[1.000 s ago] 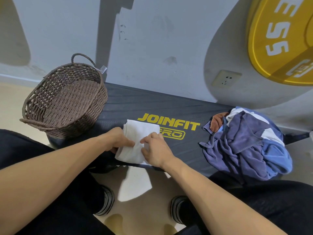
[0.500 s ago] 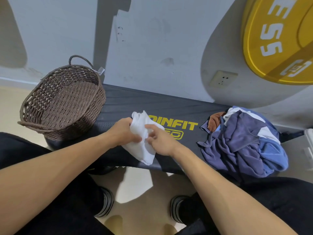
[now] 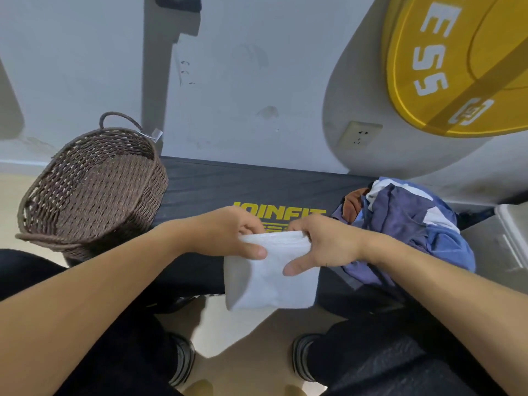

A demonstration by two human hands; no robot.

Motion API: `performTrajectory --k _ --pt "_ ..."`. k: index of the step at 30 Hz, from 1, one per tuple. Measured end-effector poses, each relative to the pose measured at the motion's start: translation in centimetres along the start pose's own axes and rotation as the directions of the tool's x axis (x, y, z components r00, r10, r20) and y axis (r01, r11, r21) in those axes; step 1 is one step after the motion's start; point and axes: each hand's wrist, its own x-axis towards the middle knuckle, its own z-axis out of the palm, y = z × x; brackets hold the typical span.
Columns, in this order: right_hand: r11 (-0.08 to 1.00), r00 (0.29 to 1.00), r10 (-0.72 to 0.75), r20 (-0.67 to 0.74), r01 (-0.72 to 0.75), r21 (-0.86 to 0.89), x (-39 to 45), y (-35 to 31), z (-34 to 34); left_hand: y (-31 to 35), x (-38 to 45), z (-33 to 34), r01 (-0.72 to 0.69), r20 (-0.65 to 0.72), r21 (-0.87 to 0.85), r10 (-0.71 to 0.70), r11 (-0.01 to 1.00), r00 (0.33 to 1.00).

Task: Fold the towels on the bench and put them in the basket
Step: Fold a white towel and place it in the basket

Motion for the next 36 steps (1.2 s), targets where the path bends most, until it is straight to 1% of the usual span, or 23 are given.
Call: performTrajectory --k 2,3,5,6,8,9,10,12,14,15,17,19,20,24,27,28,30,31,32,33,34,35,36 --pt "0.945 0.995 0.058 0.076 -0.079 0.317 -0.2 1.3 0.3 -1.1 -0.2 -0.4 0.053 0.078 -0.023 -0.051 0.998 0.996" --pt "0.897 0.988 0.080 0.135 -0.131 0.422 -0.3 1.8 0.4 -1.7 -0.3 -0.2 0.092 0.137 -0.065 -0.082 0.994 0.987" --pt "0.793 0.964 0.129 0.233 -0.241 0.559 -0.4 2.8 0.6 -3.1 -0.4 0.8 0.163 0.213 -0.279 -0.104 0.946 0.971" --pt "0.751 0.954 0.146 0.262 -0.279 0.599 -0.4 3.3 0.8 -3.8 -0.3 1.6 0.204 0.219 -0.421 -0.119 0.884 0.968" --pt "0.714 0.945 0.174 0.278 -0.316 0.625 -0.3 4.1 1.0 -4.6 0.3 3.2 0.294 0.223 -0.666 -0.194 0.686 0.955" --pt "0.703 0.945 0.187 0.267 -0.318 0.636 -0.2 4.4 1.2 -4.9 0.8 4.0 0.317 0.210 -0.727 -0.242 0.609 0.947" --pt "0.683 0.949 0.205 0.241 -0.315 0.659 0.1 4.8 1.3 -5.0 1.3 4.6 0.318 0.173 -0.759 -0.294 0.568 0.940" --pt "0.615 0.953 0.275 0.130 -0.278 0.738 1.1 5.3 1.8 -5.4 2.3 5.4 0.282 0.040 -0.787 -0.411 0.548 0.911" --pt "0.530 0.916 0.402 -0.007 -0.226 0.817 2.4 5.9 2.4 -6.1 3.1 5.7 0.244 -0.104 -0.780 -0.504 0.576 0.858" --pt "0.526 0.880 0.472 -0.051 -0.235 0.817 2.8 6.3 2.6 -6.6 3.4 5.7 0.250 -0.145 -0.759 -0.531 0.601 0.835" --pt "0.598 0.813 0.579 -0.058 -0.375 0.708 3.2 7.2 3.3 -7.7 3.6 5.8 0.366 -0.191 -0.652 -0.612 0.663 0.767" --pt "0.646 0.780 0.626 -0.010 -0.512 0.566 3.1 7.9 4.2 -8.7 3.5 6.3 0.543 -0.289 -0.409 -0.669 0.733 0.685" --pt "0.660 0.773 0.634 -0.004 -0.539 0.524 3.0 8.1 4.6 -9.0 3.5 6.6 0.577 -0.341 -0.305 -0.653 0.757 0.676" --pt "0.708 0.802 0.597 -0.007 -0.522 0.477 3.5 7.9 6.2 -9.6 3.7 7.9 0.518 -0.416 -0.154 -0.531 0.841 0.739" --pt "0.790 0.835 0.550 -0.008 -0.518 0.327 3.7 7.2 6.9 -9.6 3.5 7.6 0.486 -0.488 -0.133 -0.484 0.864 0.727" --pt "0.818 0.841 0.540 -0.025 -0.518 0.250 3.7 7.0 6.8 -9.4 3.4 7.5 0.465 -0.539 -0.090 -0.436 0.881 0.721" --pt "0.853 0.848 0.520 -0.104 -0.509 0.112 4.0 6.8 6.6 -8.8 3.3 7.3 0.352 -0.631 0.116 -0.205 0.929 0.748" --pt "0.874 0.852 0.483 -0.203 -0.483 0.052 4.1 6.7 6.5 -8.5 3.4 7.3 0.272 -0.622 0.229 -0.074 0.935 0.780" --pt "0.911 0.862 0.389 -0.323 -0.413 -0.004 4.1 6.6 6.4 -8.3 3.5 7.4 0.205 -0.571 0.313 0.011 0.927 0.821" --pt "0.955 0.876 0.242 -0.417 -0.291 -0.057 4.2 6.3 6.3 -8.2 3.5 7.5 0.164 -0.502 0.351 0.037 0.922 0.864" --pt "0.985 0.885 0.072 -0.460 -0.135 -0.105 4.2 6.0 6.3 -8.1 3.4 7.6 0.143 -0.423 0.359 0.024 0.922 0.906" --pt "0.990 0.893 -0.070 -0.445 0.006 -0.143 4.1 5.6 6.3 -8.2 3.2 7.9 0.127 -0.340 0.375 0.009 0.918 0.940" --pt "0.981 0.908 -0.160 -0.387 0.102 -0.168 4.1 5.2 6.4 -8.4 3.1 8.1 0.094 -0.264 0.422 0.023 0.902 0.964"
